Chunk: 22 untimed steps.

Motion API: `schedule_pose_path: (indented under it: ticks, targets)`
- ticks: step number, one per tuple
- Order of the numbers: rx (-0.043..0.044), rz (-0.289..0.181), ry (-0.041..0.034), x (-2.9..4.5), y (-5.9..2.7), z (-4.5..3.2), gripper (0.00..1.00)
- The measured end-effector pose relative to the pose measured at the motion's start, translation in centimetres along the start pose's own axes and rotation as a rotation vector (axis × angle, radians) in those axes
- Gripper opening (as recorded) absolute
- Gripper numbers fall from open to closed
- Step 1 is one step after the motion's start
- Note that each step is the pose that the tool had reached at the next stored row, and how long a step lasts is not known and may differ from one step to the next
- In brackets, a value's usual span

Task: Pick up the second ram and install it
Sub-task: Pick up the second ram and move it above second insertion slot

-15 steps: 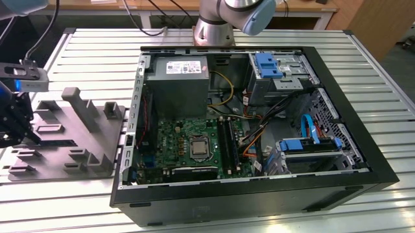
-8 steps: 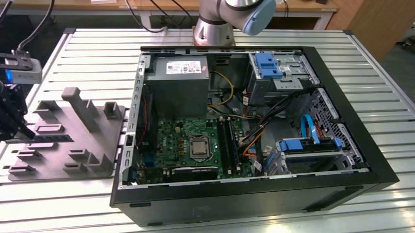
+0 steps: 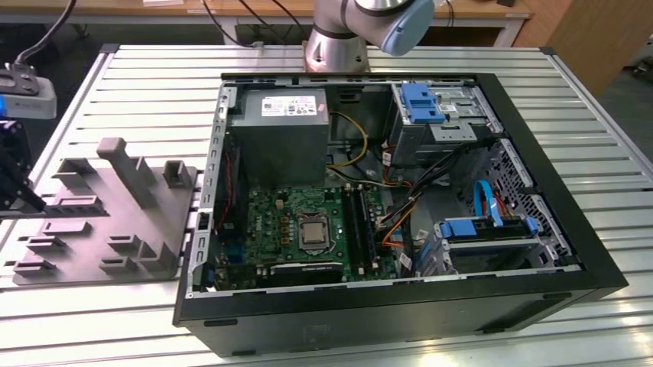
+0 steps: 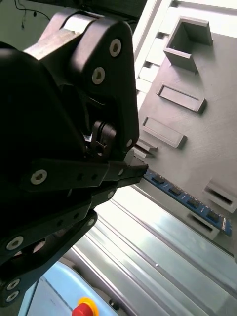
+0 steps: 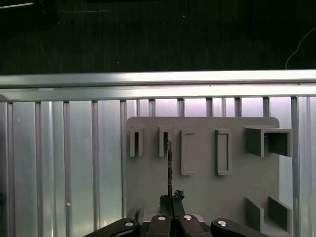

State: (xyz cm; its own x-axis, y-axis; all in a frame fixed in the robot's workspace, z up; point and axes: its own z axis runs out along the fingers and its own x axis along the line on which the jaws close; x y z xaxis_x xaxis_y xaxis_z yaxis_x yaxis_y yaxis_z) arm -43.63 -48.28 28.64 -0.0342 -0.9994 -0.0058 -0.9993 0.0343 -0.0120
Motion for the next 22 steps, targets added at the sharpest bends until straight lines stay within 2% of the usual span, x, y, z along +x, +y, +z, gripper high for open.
schedule_pose_path:
  ticks: [10,22]
  targets:
    - [0.0000,0.000,0.0000,-0.06,-0.04,-2.79,0.11]
    - [0.0000,0.000,0.0000,-0.21,-0.08,-5.69,0.11]
